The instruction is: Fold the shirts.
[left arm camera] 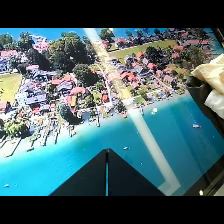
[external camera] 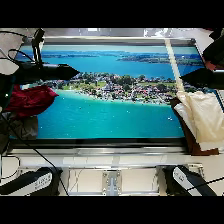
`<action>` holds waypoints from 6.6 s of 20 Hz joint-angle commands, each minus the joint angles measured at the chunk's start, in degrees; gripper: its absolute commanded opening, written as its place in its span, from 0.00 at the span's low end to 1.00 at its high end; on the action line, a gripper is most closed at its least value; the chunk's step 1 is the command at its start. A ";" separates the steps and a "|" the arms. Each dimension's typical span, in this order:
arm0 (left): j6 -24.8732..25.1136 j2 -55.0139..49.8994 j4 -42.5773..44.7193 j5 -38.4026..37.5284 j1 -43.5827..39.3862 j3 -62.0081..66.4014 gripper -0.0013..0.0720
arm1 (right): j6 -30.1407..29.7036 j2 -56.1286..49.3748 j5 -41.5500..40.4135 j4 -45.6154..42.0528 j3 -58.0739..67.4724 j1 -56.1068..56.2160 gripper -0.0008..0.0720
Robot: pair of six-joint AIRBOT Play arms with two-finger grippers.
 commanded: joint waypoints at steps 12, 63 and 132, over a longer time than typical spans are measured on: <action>0.04 -0.15 0.02 0.98 -0.04 -0.02 0.03 | 0.07 -0.02 1.90 -0.11 0.07 0.07 0.03; -25.88 3.04 42.75 7.61 -31.87 0.31 0.97 | 4.31 0.00 -2.56 -3.89 8.35 0.07 0.08; -26.91 29.14 51.15 1.38 -2.91 14.27 0.03 | 10.03 4.07 -2.80 -49.81 28.11 35.47 0.03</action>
